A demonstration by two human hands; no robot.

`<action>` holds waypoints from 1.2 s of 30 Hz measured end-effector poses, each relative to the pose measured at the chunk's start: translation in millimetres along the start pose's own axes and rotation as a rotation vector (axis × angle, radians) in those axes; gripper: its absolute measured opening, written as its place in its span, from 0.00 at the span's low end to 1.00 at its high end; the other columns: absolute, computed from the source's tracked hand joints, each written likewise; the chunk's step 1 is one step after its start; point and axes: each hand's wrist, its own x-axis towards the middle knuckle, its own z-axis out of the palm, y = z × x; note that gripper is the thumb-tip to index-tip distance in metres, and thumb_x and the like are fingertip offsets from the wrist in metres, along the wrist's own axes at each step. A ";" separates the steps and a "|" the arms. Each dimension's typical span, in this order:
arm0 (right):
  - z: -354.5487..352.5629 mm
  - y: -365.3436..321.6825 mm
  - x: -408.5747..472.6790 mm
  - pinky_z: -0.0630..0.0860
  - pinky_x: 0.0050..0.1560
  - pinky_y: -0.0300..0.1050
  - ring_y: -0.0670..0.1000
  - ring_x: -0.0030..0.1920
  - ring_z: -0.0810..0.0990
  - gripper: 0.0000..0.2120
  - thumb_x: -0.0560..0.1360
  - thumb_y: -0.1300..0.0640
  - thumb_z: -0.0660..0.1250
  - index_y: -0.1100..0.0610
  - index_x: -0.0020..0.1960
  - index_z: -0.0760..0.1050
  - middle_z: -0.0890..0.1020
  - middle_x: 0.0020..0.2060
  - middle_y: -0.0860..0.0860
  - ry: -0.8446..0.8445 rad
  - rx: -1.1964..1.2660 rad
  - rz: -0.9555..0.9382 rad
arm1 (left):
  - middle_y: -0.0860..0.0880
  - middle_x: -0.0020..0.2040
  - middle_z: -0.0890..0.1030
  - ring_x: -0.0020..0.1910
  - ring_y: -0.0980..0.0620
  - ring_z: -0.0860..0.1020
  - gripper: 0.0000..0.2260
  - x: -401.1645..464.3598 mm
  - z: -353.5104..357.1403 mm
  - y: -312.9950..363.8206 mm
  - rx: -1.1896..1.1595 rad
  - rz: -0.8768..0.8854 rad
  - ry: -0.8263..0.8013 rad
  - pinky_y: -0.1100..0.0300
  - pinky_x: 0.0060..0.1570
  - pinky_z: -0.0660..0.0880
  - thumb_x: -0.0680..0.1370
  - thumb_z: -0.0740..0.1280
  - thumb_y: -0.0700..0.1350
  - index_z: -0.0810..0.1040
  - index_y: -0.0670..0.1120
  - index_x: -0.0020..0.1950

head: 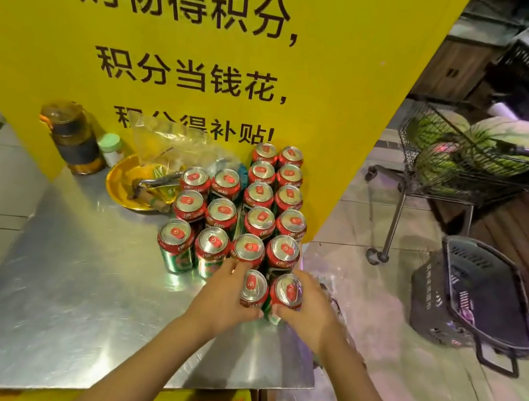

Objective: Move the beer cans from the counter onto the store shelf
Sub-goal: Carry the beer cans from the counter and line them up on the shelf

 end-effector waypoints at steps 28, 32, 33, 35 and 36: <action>46.2 -86.7 -44.1 0.76 0.56 0.44 0.42 0.51 0.80 0.30 0.56 0.40 0.77 0.44 0.57 0.76 0.81 0.51 0.40 -0.331 -0.054 -0.384 | 0.55 0.43 0.79 0.42 0.58 0.76 0.21 -186.4 -63.7 -27.8 -0.121 -0.301 0.659 0.61 0.41 0.75 0.59 0.68 0.58 0.75 0.52 0.48; 92.2 -155.2 -77.6 0.69 0.44 0.25 0.33 0.46 0.75 0.21 0.62 0.51 0.78 0.40 0.50 0.72 0.76 0.45 0.32 -0.444 -0.061 -0.551 | 0.57 0.42 0.79 0.42 0.60 0.76 0.22 -269.4 -98.8 -44.7 -0.174 -0.385 0.848 0.66 0.41 0.73 0.58 0.65 0.58 0.76 0.52 0.49; 106.6 -171.5 -86.2 0.69 0.41 0.24 0.33 0.45 0.76 0.21 0.62 0.53 0.79 0.40 0.48 0.72 0.77 0.44 0.33 -0.472 -0.056 -0.585 | 0.58 0.44 0.79 0.43 0.61 0.76 0.24 -290.9 -106.9 -51.4 -0.180 -0.419 0.879 0.69 0.41 0.72 0.57 0.65 0.60 0.75 0.54 0.51; 140.8 -201.4 -104.8 0.71 0.39 0.24 0.36 0.44 0.79 0.20 0.61 0.54 0.79 0.41 0.47 0.75 0.81 0.43 0.38 -0.540 -0.054 -0.647 | 0.59 0.46 0.79 0.45 0.61 0.77 0.25 -336.5 -122.3 -67.4 -0.206 -0.482 0.946 0.72 0.41 0.71 0.56 0.64 0.62 0.73 0.58 0.51; 159.3 -216.0 -115.9 0.71 0.39 0.25 0.36 0.43 0.80 0.20 0.61 0.55 0.79 0.43 0.48 0.76 0.82 0.43 0.40 -0.581 -0.050 -0.665 | 0.59 0.46 0.79 0.45 0.61 0.78 0.24 -359.8 -130.4 -75.4 -0.242 -0.505 0.989 0.72 0.41 0.72 0.56 0.66 0.62 0.72 0.60 0.50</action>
